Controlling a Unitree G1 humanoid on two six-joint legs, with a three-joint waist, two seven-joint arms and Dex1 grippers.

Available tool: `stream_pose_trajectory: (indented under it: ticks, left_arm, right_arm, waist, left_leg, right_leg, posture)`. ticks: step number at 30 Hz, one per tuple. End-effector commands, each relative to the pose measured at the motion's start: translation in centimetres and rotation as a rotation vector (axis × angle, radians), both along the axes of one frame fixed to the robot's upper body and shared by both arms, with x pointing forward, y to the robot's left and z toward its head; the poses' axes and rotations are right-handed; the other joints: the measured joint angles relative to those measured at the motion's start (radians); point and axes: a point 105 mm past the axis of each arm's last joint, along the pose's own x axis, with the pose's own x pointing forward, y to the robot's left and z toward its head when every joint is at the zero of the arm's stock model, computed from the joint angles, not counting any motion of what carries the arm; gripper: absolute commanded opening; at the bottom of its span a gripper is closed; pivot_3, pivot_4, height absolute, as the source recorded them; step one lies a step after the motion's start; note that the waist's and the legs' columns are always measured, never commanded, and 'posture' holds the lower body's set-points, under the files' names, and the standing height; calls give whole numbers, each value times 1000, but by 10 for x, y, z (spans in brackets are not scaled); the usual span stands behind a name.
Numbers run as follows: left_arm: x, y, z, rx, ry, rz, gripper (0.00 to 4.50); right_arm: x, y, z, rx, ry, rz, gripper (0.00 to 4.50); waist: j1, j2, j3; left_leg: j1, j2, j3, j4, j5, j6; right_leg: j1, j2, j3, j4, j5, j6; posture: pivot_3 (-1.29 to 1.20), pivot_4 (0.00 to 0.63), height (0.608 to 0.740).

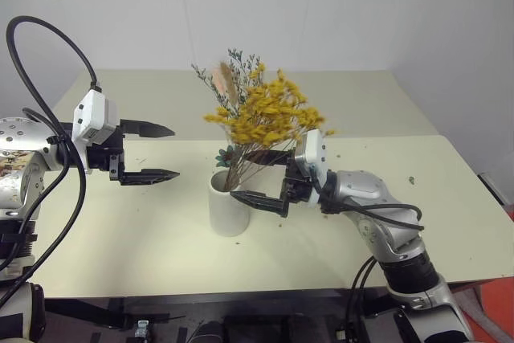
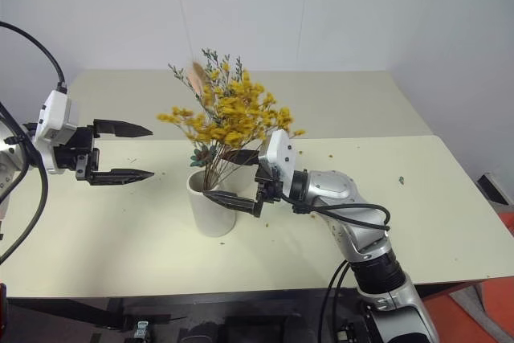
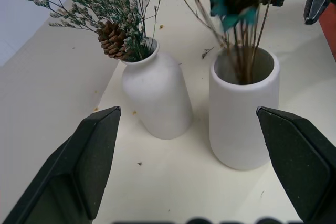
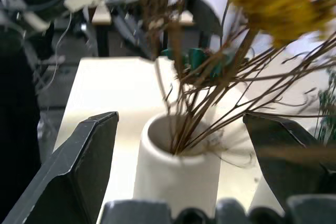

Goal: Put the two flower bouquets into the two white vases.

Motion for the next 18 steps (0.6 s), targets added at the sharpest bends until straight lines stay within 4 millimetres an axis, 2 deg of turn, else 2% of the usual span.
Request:
stream_pose_trajectory:
  ticks: [1, 9, 13, 18]
  left_arm:
    - [-1, 1, 5, 5, -38, 5, 4500]
    - [0, 5, 1, 2, -35, 17, 4500]
    - [-1, 6, -1, 4, -32, 21, 4500]
    - [1, 7, 0, 4, -32, 22, 4500]
  right_arm:
    - [-10, -2, 9, -45, -108, 54, 4472]
    - [-7, -22, 6, -80, -143, -9, 4472]
    - [-6, -45, 4, -84, -134, -84, 4472]
    - [-11, -77, 11, -65, -129, -166, 4472]
  waist:
    - [0, 0, 0]
    - [1, 0, 0]
    - [10, 0, 0]
    - [19, 0, 0]
  left_leg:
    - [0, 0, 0, 0, 0, 0]
    - [0, 0, 0, 0, 0, 0]
    - [0, 0, 0, 0, 0, 0]
    - [0, 0, 0, 0, 0, 0]
  right_leg:
    - [0, 0, 0, 0, 0, 0]
    - [0, 0, 0, 0, -2, 3]
    - [0, 0, 0, 0, -1, 2]
    - [0, 0, 0, 0, -2, 3]
  posture:
    - [0, 150, 740]
    - [0, 150, 740]
    - [0, 150, 740]
    - [0, 150, 740]
